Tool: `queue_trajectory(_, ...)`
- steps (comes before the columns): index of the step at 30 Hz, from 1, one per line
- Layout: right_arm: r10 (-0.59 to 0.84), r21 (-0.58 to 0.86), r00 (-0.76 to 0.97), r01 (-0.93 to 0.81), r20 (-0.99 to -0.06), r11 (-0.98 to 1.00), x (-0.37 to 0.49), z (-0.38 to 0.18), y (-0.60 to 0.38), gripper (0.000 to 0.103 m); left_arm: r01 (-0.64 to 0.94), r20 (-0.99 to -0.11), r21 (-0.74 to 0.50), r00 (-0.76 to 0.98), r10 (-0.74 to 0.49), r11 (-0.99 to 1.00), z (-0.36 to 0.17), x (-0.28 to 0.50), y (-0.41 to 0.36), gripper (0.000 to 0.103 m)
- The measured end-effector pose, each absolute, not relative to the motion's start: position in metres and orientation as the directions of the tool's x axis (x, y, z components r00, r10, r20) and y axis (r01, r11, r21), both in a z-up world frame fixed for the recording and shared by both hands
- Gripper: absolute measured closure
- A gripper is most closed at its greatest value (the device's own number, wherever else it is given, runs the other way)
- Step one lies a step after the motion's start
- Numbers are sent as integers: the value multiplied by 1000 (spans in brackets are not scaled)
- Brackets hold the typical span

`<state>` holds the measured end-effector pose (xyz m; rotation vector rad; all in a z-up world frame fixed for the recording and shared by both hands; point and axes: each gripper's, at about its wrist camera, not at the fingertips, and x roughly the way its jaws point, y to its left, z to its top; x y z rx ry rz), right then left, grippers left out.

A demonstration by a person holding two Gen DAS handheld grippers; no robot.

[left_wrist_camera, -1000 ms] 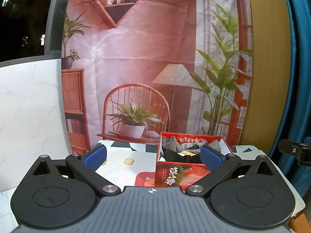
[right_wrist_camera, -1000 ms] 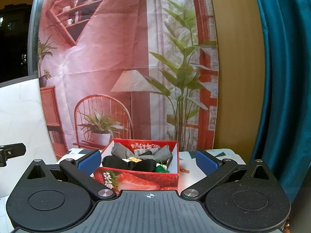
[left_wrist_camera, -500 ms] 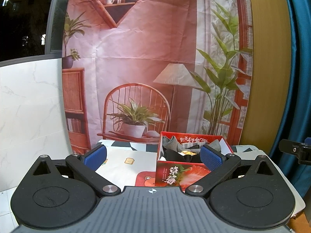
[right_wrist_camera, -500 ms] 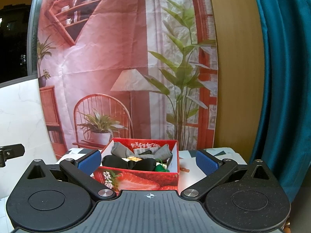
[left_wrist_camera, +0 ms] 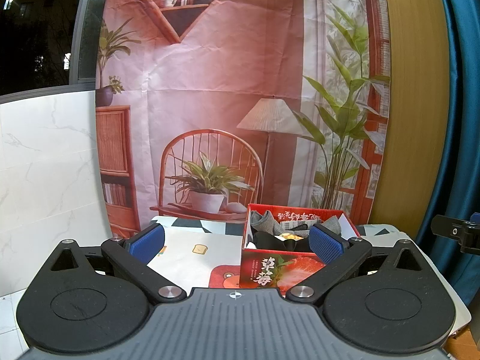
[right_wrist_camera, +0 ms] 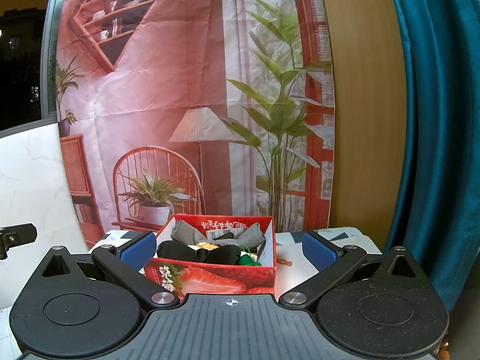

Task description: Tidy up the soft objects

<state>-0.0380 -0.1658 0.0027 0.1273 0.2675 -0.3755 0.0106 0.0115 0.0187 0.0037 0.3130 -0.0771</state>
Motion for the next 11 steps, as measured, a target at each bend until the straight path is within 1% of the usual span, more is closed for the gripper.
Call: queue_trajectory(11,-345,74,895,379,-283,923,-37,1,-166,0,75,-309,-9,948,-74,997,19,10,12,0)
